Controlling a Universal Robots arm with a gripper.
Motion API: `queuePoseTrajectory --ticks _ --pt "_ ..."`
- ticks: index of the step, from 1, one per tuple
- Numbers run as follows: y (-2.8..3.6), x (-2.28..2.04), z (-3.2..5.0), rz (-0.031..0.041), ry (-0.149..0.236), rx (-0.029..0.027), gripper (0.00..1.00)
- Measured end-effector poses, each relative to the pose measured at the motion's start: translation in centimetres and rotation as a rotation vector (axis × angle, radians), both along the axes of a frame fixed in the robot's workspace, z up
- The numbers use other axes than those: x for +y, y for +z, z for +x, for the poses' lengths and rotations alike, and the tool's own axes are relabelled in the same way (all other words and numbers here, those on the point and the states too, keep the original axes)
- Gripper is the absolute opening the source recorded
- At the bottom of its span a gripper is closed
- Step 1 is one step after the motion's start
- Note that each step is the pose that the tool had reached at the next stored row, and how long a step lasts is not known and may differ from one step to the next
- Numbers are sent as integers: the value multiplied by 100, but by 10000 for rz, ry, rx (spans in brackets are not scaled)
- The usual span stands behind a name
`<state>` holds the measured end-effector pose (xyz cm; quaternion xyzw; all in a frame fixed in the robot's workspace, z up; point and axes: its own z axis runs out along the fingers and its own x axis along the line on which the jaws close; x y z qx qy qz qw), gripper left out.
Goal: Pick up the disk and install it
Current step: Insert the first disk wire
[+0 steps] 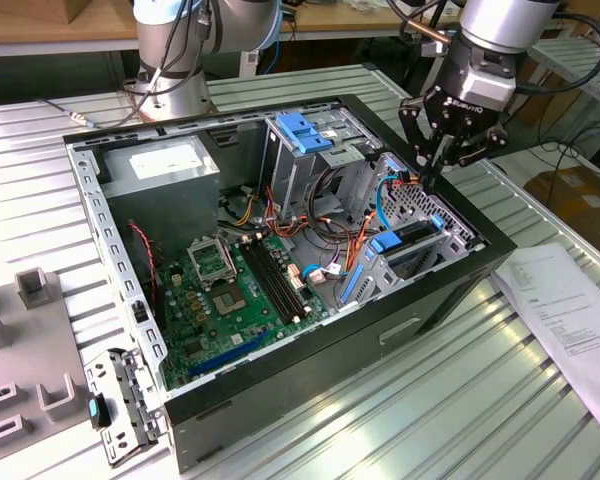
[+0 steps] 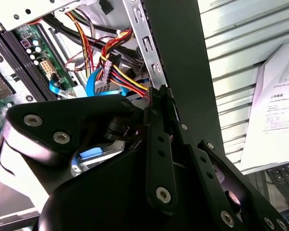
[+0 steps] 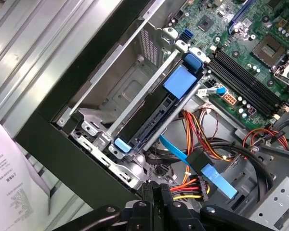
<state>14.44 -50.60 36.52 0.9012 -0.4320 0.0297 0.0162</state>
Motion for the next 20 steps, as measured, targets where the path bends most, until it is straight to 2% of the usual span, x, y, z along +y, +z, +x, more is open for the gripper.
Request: queuePoseTrajectory --ticks 4,9,11,12,13,17,19,20 --pt "-3 -1 -28 -1 -194 -5 18" --pt "-6 -1 -29 -1 -1239 -4 18" --pt "-9 -1 -28 -2 -1850 -4 18" --pt "-11 -1 -29 -1 -2021 -4 18" --pt "-14 -1 -28 -1 -2404 -4 18" --pt "-20 -1 -28 -1 -3161 -4 18" --pt "-27 -1 -29 -1 -3739 -3 18" --pt "-30 -1 -29 -1 -3901 -3 18"
